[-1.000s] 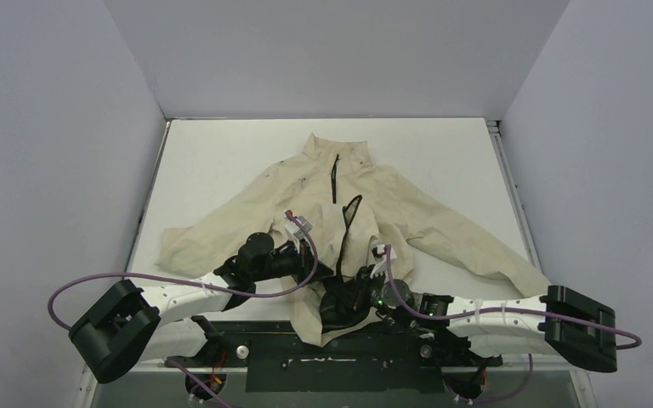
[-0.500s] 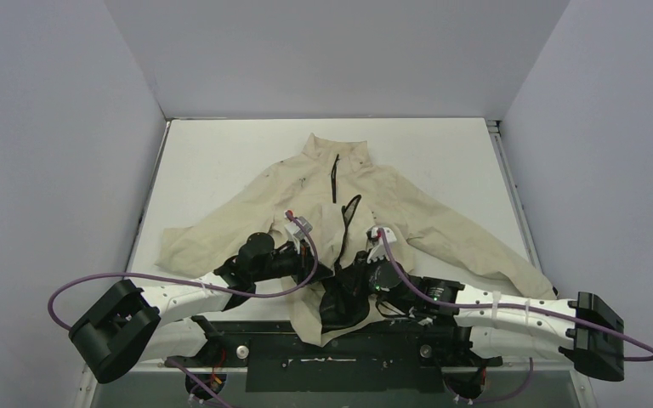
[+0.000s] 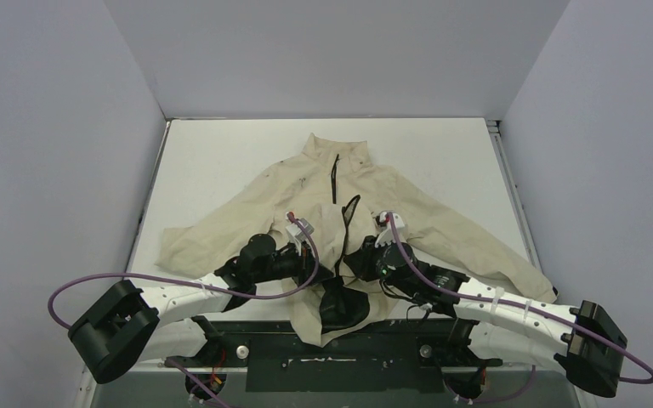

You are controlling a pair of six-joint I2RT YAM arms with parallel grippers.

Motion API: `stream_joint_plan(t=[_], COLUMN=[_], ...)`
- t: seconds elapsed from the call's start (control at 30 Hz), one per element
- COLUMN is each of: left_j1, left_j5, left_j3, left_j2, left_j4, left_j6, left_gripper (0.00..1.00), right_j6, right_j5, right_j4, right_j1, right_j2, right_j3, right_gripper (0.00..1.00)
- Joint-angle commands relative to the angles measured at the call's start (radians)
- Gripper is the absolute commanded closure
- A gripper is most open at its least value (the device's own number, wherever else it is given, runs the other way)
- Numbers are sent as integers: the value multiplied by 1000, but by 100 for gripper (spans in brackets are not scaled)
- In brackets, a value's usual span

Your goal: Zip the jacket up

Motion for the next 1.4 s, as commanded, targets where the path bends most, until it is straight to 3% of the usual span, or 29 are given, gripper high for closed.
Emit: stream_joint_plan(t=[0.0,0.87,1.37], left_j1=[-20,-37,-92], left_j5=[22,10,-11], left_j3=[18,-3,-8], left_j2=[-4,-10,16], left_j4=[-1,6,6], left_j6=[18,7,3], left_gripper=[100,100,100], right_j6=[-23,-109,-174], right_j5=[7,19,-101], right_j4=[118,55,94], right_j1=[-25,-175,-322], right_j2=[-26,-104,-6], right_j3=[34,114,218], right_gripper=[100,100,100])
